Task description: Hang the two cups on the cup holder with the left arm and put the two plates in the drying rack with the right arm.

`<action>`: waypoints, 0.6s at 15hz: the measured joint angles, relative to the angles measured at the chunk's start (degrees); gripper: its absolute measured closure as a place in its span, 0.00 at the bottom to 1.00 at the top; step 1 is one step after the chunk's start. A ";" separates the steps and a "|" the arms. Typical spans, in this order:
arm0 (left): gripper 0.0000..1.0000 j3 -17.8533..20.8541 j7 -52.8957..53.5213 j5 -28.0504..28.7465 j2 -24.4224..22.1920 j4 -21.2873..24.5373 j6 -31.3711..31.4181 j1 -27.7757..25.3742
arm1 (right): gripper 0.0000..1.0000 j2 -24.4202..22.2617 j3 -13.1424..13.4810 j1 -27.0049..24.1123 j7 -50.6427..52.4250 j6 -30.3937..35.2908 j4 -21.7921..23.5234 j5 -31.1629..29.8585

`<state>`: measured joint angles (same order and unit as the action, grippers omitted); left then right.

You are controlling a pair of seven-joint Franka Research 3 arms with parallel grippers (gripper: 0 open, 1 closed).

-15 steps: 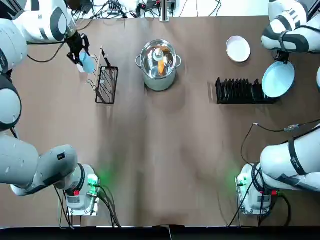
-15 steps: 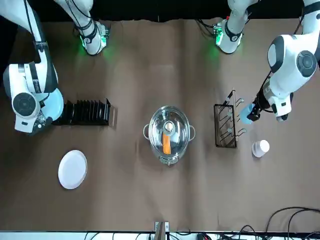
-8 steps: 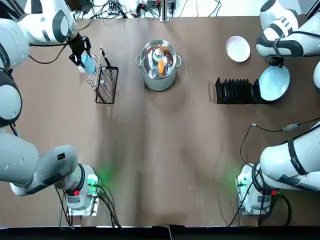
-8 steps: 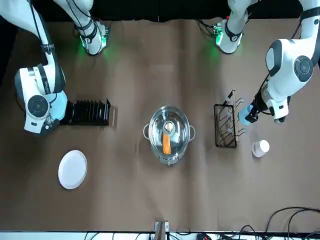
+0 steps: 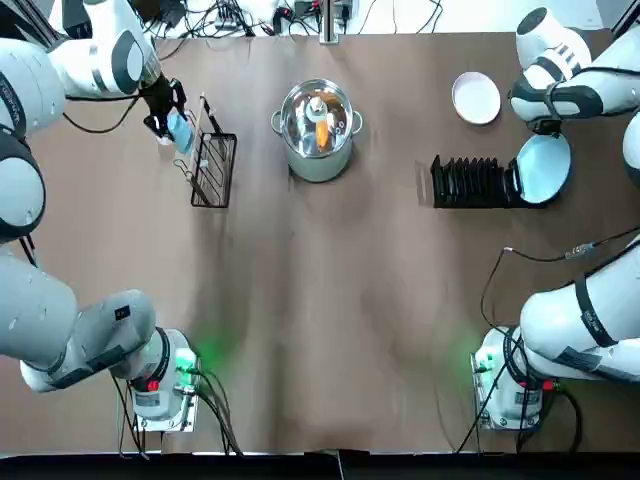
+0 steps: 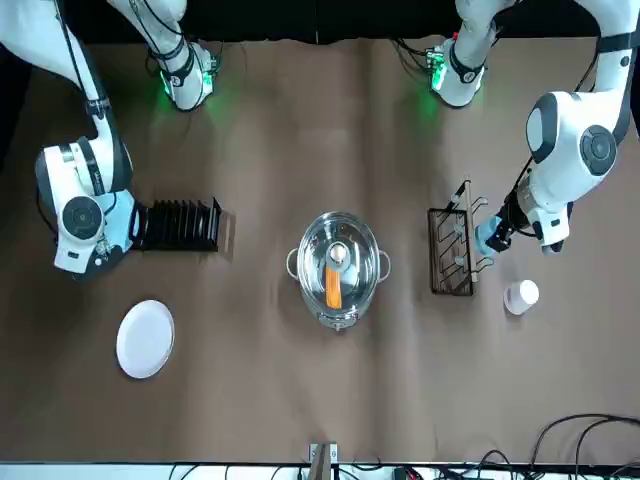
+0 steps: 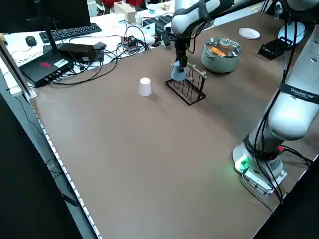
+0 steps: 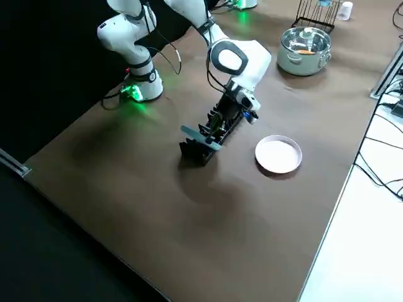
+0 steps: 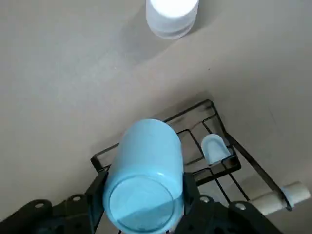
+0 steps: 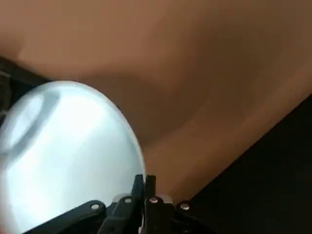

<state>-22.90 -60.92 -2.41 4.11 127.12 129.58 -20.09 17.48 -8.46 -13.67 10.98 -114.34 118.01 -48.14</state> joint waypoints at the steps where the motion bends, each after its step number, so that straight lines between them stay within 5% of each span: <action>1: 0.34 0.00 0.00 0.00 0.16 0.12 0.20 0.00 | 0.97 0.19 -0.01 0.00 -0.19 -0.09 -0.16 -0.09; 5: 0.08 0.00 0.00 0.00 0.25 0.19 0.47 0.00 | 0.97 0.68 -0.27 0.33 -1.88 -0.18 -0.53 -0.18; 9: 0.00 0.00 0.00 0.00 0.21 -0.10 0.82 0.00 | 0.97 1.35 -0.42 2.01 -5.30 1.42 -0.53 -0.50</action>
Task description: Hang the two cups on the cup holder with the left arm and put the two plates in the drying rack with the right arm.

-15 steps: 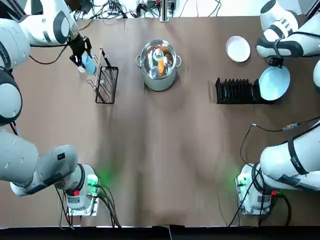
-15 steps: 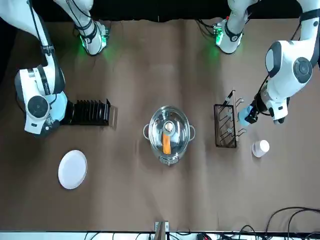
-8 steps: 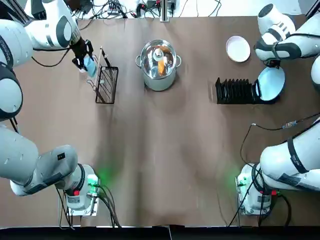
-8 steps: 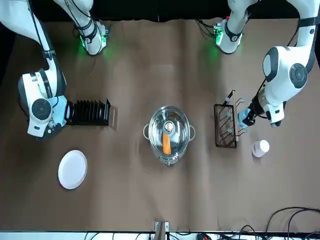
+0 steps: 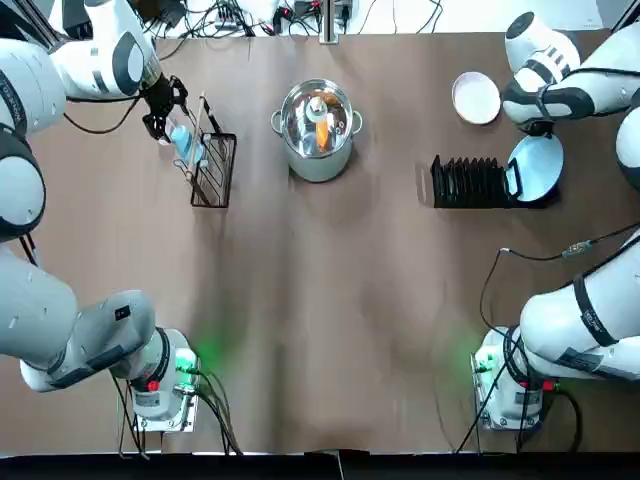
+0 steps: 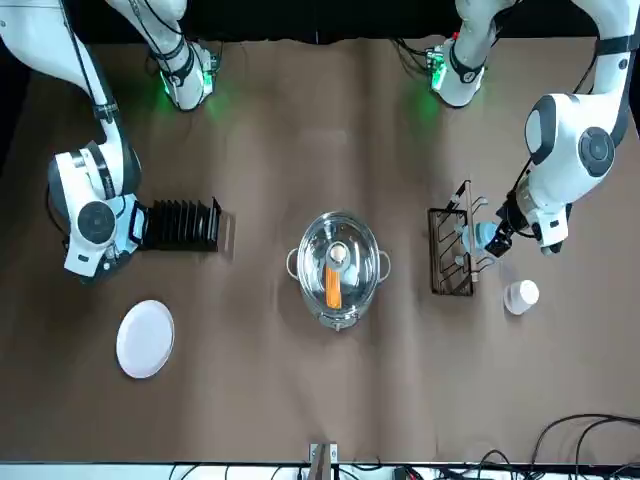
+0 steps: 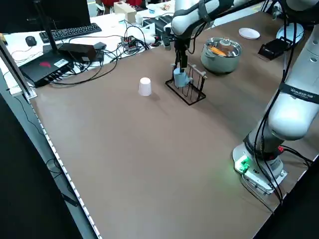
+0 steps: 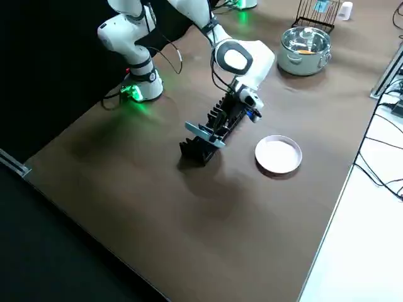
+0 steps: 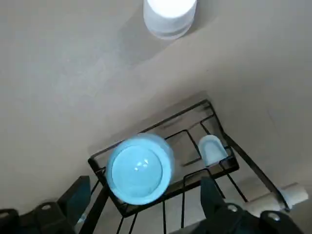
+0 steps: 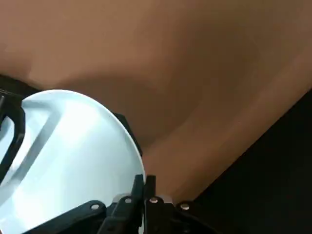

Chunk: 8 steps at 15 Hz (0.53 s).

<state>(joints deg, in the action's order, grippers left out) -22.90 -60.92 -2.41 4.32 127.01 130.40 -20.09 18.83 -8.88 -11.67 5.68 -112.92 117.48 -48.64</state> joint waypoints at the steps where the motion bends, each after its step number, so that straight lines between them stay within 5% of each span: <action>1: 0.00 0.00 0.05 0.00 -0.08 -0.44 0.00 -0.01 | 0.92 0.10 -0.03 0.03 -0.55 -0.26 0.00 0.00; 5: 0.01 0.06 4.33 0.00 -1.11 -5.91 -4.96 -0.62 | 0.72 0.92 -0.14 0.07 -1.54 -1.02 -0.07 0.00; 6: 0.01 0.13 7.99 0.00 -1.38 -8.31 -8.05 -1.08 | 0.63 0.99 -0.15 0.07 -1.71 -1.07 -0.37 0.00; 8: 0.01 0.36 19.15 0.00 -1.51 -12.69 -13.50 -2.82 | 0.59 0.99 -0.14 0.07 -1.76 -1.10 -2.37 0.03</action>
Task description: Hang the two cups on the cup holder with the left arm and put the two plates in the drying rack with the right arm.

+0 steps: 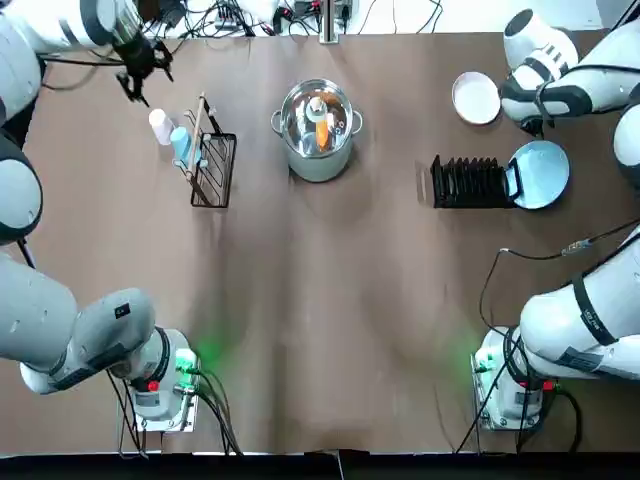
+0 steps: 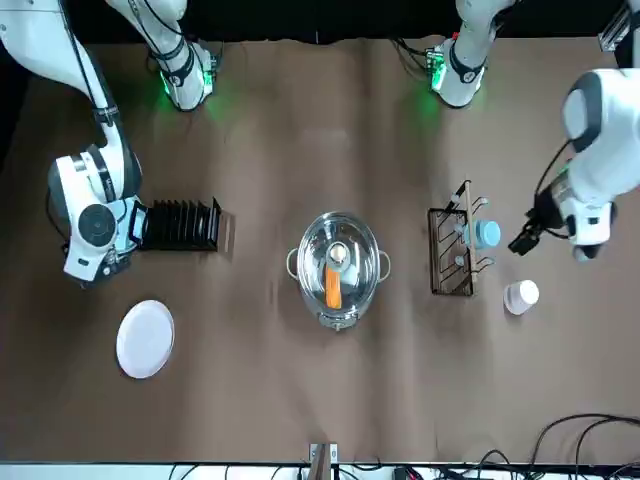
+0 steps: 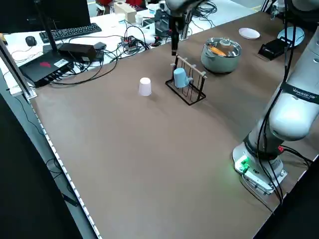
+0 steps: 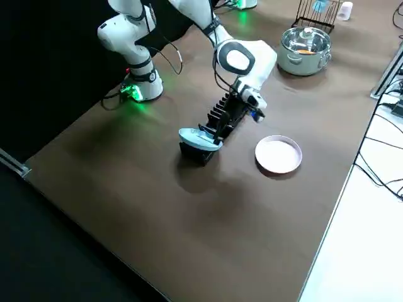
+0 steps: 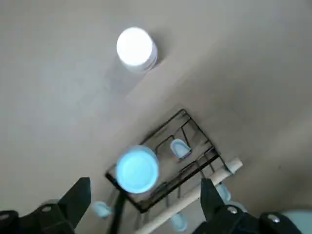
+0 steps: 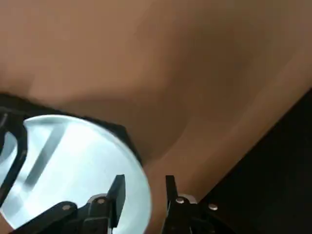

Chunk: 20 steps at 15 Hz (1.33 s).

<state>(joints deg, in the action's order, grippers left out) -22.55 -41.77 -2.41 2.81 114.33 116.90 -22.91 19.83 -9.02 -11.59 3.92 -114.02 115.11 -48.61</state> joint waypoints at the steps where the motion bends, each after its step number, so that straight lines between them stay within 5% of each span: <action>1: 0.01 0.15 6.24 0.17 0.09 -1.12 -1.37 -1.00 | 0.60 0.00 -0.03 0.00 0.00 -0.04 -1.42 0.07; 6: 0.01 0.41 28.74 7.57 3.59 -1.59 -1.08 -4.93 | 0.60 1.62 -0.32 0.80 -0.06 -0.29 -10.73 12.71; 11: 0.01 0.44 37.35 15.88 11.79 -2.12 9.82 -6.02 | 0.59 7.27 0.42 0.06 -5.90 -0.88 -20.83 28.98; 15: 0.01 0.45 40.38 21.42 22.10 -5.75 15.43 -6.57 | 0.59 17.40 0.52 -0.66 -27.34 -13.00 -24.38 30.97; 20: 0.00 0.41 40.67 23.36 26.62 -6.12 20.78 -6.55 | 0.49 23.03 0.69 -2.25 -33.03 -20.70 -24.96 31.57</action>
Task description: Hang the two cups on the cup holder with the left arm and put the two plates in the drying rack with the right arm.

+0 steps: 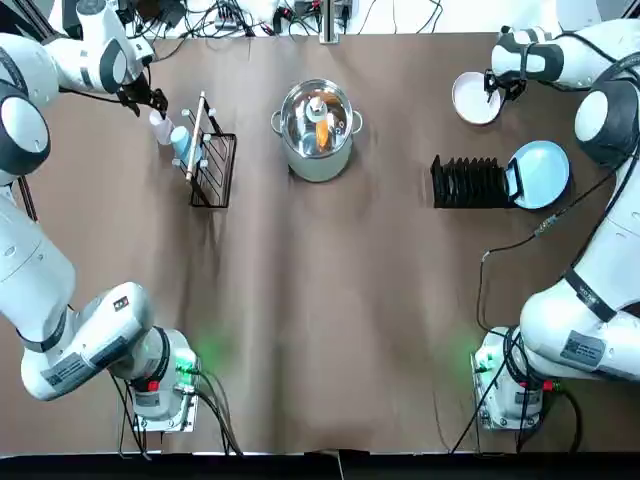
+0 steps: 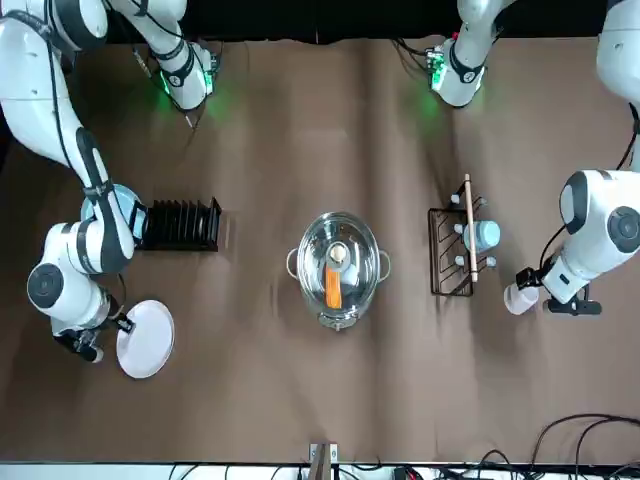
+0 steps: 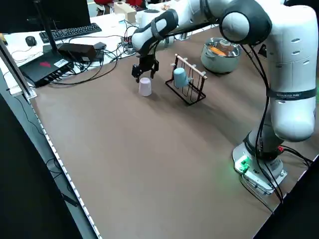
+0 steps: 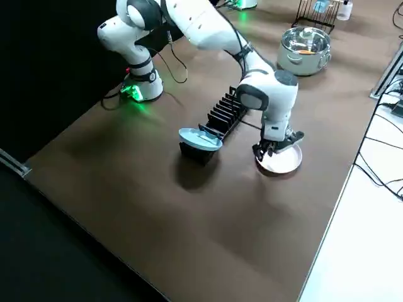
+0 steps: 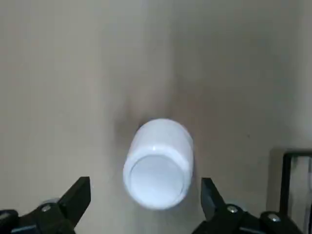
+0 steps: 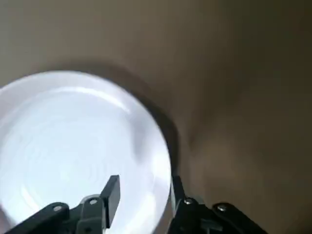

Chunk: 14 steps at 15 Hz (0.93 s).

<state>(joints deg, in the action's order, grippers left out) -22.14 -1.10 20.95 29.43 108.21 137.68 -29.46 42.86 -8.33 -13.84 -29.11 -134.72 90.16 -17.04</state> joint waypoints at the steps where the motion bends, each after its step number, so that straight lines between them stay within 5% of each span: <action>1: 0.00 0.00 0.01 0.04 0.81 0.00 1.41 0.00 | 0.45 0.58 0.01 -0.82 -0.01 -1.55 -0.05 0.13; 6: 0.01 -0.01 0.02 0.28 2.96 -0.03 3.89 0.01 | 0.48 2.13 -0.10 -2.65 -0.01 -2.94 -0.34 0.22; 8: 0.03 0.04 0.02 0.52 3.06 -0.03 3.89 -0.14 | 0.58 2.82 -0.27 -2.62 -0.09 -4.33 -0.35 0.29; 11: 0.32 0.01 0.04 0.79 3.05 -0.12 3.94 -0.76 | 0.70 3.13 -0.43 -2.60 -0.24 -5.49 -0.42 0.54; 12: 0.34 0.01 0.04 0.80 3.01 -0.19 3.94 -0.83 | 0.81 3.12 -0.43 -2.60 -0.74 -5.49 -0.43 0.57; 14: 0.34 0.03 0.04 0.80 3.05 -0.19 3.93 -0.86 | 0.86 3.04 -0.45 -2.62 -1.46 -5.44 -0.43 0.61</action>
<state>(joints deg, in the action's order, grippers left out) -22.11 -1.06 21.75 32.49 108.02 141.61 -30.32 45.89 -8.78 -16.46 -30.57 -140.16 89.72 -16.43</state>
